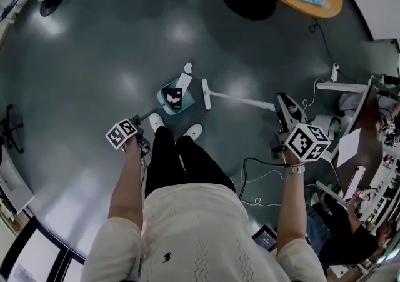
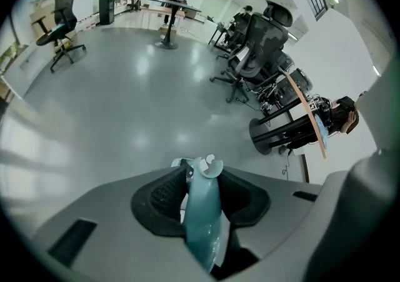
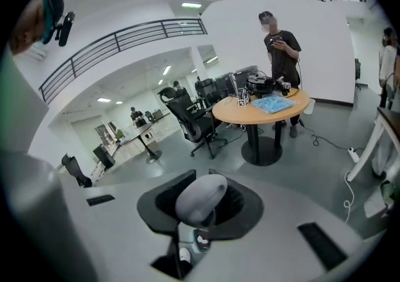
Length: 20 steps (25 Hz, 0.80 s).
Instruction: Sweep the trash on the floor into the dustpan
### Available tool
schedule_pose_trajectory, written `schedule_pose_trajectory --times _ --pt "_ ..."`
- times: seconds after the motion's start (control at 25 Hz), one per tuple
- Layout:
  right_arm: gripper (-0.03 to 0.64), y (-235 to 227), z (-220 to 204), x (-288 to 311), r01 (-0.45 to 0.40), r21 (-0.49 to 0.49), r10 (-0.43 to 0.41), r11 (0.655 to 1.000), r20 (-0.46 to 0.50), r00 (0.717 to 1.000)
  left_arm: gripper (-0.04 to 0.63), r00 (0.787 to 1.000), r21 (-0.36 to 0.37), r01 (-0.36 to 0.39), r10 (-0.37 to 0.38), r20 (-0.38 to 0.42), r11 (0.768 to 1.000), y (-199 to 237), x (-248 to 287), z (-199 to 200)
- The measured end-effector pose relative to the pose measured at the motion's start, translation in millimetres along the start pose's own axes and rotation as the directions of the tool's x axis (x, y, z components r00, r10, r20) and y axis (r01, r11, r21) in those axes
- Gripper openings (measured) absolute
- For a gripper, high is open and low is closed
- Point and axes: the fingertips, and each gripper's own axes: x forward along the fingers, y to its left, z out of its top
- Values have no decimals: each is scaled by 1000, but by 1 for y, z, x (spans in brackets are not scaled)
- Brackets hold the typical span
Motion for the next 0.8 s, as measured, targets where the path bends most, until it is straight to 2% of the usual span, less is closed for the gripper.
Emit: schedule_pose_trajectory --times 0.12,0.24,0.36,0.44,0.56,0.8 --pt "77 14 -2 32 28 -95 -26 995 23 999 137 999 65 2 0 -32 998 2 1 4" --pt "77 44 -30 69 -10 -261 5 965 -19 1000 137 998 126 9 -2 -60 992 0 4 8" --pt "77 87 -71 96 -103 -438 66 893 -99 993 137 997 133 19 -10 -74 991 -1 8 14" --pt "77 121 -96 104 -180 -518 117 836 -152 981 137 996 137 28 -16 -82 990 -1 10 20" --pt "77 166 -127 107 -279 -558 174 781 -235 956 137 996 122 41 -32 -80 992 1 13 31" --pt "77 226 -175 81 -441 -543 275 715 -362 891 137 997 72 50 -45 -66 996 7 14 41"
